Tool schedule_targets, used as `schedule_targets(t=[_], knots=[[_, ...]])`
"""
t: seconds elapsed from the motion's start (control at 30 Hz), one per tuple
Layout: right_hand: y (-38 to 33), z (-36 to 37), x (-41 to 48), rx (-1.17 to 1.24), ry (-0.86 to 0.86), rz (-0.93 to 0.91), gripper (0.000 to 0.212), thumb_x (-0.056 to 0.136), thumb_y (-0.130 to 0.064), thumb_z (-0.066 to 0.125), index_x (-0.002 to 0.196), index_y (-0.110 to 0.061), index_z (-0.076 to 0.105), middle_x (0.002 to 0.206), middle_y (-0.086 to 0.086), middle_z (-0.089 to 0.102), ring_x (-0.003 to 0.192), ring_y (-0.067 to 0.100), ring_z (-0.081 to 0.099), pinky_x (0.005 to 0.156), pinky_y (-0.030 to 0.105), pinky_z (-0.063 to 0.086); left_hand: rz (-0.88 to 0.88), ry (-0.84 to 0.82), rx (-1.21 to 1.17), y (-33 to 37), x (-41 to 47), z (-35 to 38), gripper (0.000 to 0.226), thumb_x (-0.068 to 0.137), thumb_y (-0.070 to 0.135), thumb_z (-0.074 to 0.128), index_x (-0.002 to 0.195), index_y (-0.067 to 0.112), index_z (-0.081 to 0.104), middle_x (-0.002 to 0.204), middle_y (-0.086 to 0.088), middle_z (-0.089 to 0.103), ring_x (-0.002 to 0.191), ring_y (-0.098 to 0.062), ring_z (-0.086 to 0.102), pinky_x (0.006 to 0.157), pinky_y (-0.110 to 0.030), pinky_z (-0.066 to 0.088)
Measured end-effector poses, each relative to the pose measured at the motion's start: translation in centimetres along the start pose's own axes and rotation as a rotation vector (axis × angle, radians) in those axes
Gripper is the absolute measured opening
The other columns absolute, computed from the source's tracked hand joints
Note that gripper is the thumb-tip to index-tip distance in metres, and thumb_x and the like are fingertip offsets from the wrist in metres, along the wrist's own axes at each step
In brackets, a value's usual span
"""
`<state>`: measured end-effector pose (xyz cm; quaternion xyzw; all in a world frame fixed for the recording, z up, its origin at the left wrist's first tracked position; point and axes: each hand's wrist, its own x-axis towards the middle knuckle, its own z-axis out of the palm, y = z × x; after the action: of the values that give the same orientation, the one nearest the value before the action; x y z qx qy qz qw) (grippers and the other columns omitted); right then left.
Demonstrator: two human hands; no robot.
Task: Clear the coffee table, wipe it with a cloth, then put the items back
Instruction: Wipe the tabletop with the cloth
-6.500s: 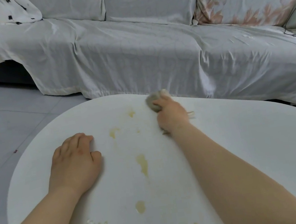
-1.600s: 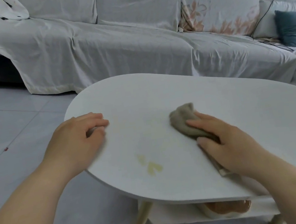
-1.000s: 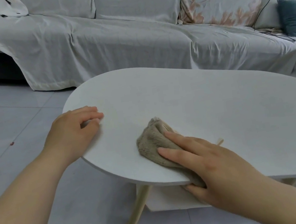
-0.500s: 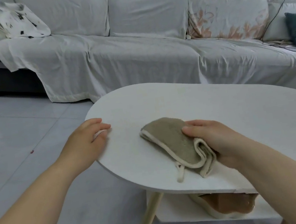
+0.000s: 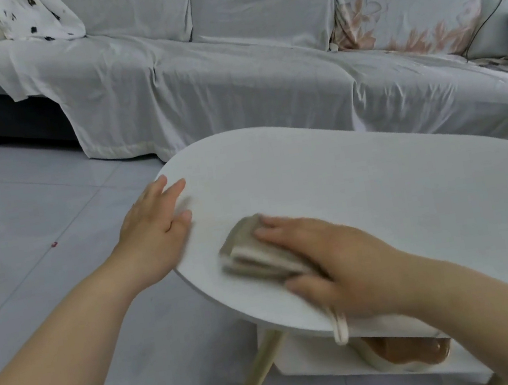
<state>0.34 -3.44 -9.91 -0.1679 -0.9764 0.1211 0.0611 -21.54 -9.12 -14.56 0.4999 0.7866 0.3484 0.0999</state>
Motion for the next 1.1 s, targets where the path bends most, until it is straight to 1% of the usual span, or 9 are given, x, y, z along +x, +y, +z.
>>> schedule_targets(t=[0.07, 0.13, 0.2, 0.33, 0.53, 0.7, 0.77, 1.0, 1.1], knots=[[-1.0, 1.2, 0.3, -0.060, 0.045, -0.203, 0.051, 0.081, -0.028, 0.048, 0.132, -0.025, 0.042, 0.144, -0.001, 0.041, 0.125, 0.013, 0.045, 0.099, 0.020, 0.034, -0.013, 0.013, -0.064, -0.2, 0.1, 0.2, 0.049, 0.093, 0.020, 0.033, 0.141, 0.020, 0.021, 0.155, 0.002, 0.007, 0.142, -0.013, 0.004, 0.112, -0.027, 0.004], [0.1, 1.3, 1.7, -0.050, 0.060, -0.231, 0.049, 0.078, -0.022, 0.047, 0.127, -0.021, 0.049, 0.138, 0.001, 0.049, 0.120, 0.009, 0.046, 0.099, 0.015, 0.029, -0.022, 0.036, -0.120, -0.3, 0.1, 0.3, 0.048, 0.093, 0.019, 0.033, 0.140, 0.019, 0.022, 0.155, 0.002, 0.010, 0.141, -0.011, 0.005, 0.112, -0.026, 0.004], [2.4, 0.4, 4.3, 0.016, 0.057, -0.078, 0.048, 0.081, -0.013, 0.051, 0.128, -0.021, 0.046, 0.138, 0.000, 0.049, 0.121, 0.008, 0.040, 0.096, 0.006, 0.018, -0.025, 0.048, -0.131, -0.5, -0.1, 0.5, 0.049, 0.093, 0.018, 0.034, 0.140, 0.018, 0.022, 0.154, 0.001, 0.012, 0.141, -0.011, 0.005, 0.112, -0.026, 0.004], [6.0, -0.8, 9.3, -0.024, 0.159, 0.361, 0.046, 0.089, -0.017, 0.044, 0.132, -0.029, 0.037, 0.138, -0.001, 0.047, 0.121, 0.022, 0.044, 0.092, 0.024, 0.032, -0.038, 0.051, -0.096, -0.6, -0.2, 0.5, 0.053, 0.093, 0.022, 0.035, 0.142, 0.021, 0.016, 0.155, 0.003, 0.006, 0.141, -0.010, 0.002, 0.112, -0.026, 0.002], [4.9, 0.9, 9.4, 0.003, 0.046, -0.057, 0.052, 0.080, -0.022, 0.044, 0.132, -0.028, 0.041, 0.145, -0.005, 0.038, 0.129, 0.012, 0.035, 0.098, 0.014, 0.022, -0.019, -0.007, 0.087, -1.2, -0.1, 0.3, 0.058, 0.092, 0.033, 0.031, 0.143, 0.020, 0.008, 0.156, 0.004, -0.002, 0.141, -0.007, -0.007, 0.111, -0.023, -0.005], [11.1, -2.0, 14.1, -0.022, 0.177, 0.579, 0.048, 0.086, -0.007, 0.039, 0.131, -0.025, 0.039, 0.130, 0.010, 0.054, 0.114, 0.027, 0.051, 0.085, 0.028, 0.036, 0.116, -0.099, 0.142, -2.7, -1.0, -0.8, 0.063, 0.077, 0.064, 0.010, 0.133, 0.043, -0.009, 0.136, 0.033, -0.024, 0.103, 0.027, -0.038, 0.090, -0.002, -0.029], [11.4, -1.8, 16.1, -0.044, 0.193, 0.661, 0.050, 0.084, -0.002, 0.038, 0.129, -0.024, 0.042, 0.126, 0.012, 0.056, 0.112, 0.029, 0.053, 0.084, 0.029, 0.038, 0.119, -0.158, 0.137, -2.7, -1.6, -1.2, 0.061, 0.059, 0.070, -0.002, 0.114, 0.052, -0.019, 0.118, 0.040, -0.032, 0.097, 0.032, -0.041, 0.081, 0.004, -0.030], [4.7, 2.0, 21.4, 0.062, 0.122, 0.165, 0.056, 0.080, -0.005, 0.042, 0.128, -0.035, 0.043, 0.123, 0.004, 0.061, 0.100, 0.022, 0.056, 0.077, 0.021, 0.033, 0.137, -0.150, 0.096, -3.0, -1.8, -1.1, 0.057, 0.052, 0.070, -0.005, 0.105, 0.054, -0.022, 0.112, 0.043, -0.033, 0.093, 0.034, -0.041, 0.078, 0.008, -0.027], [5.8, 1.2, 21.0, 0.075, 0.132, 0.188, 0.049, 0.085, -0.009, 0.040, 0.129, -0.031, 0.042, 0.123, 0.008, 0.059, 0.106, 0.027, 0.055, 0.083, 0.026, 0.036, 0.155, -0.091, -0.006, -3.3, -1.9, -0.5, 0.052, 0.065, 0.076, 0.012, 0.111, 0.058, -0.004, 0.118, 0.048, -0.018, 0.100, 0.039, -0.028, 0.083, 0.012, -0.017]])
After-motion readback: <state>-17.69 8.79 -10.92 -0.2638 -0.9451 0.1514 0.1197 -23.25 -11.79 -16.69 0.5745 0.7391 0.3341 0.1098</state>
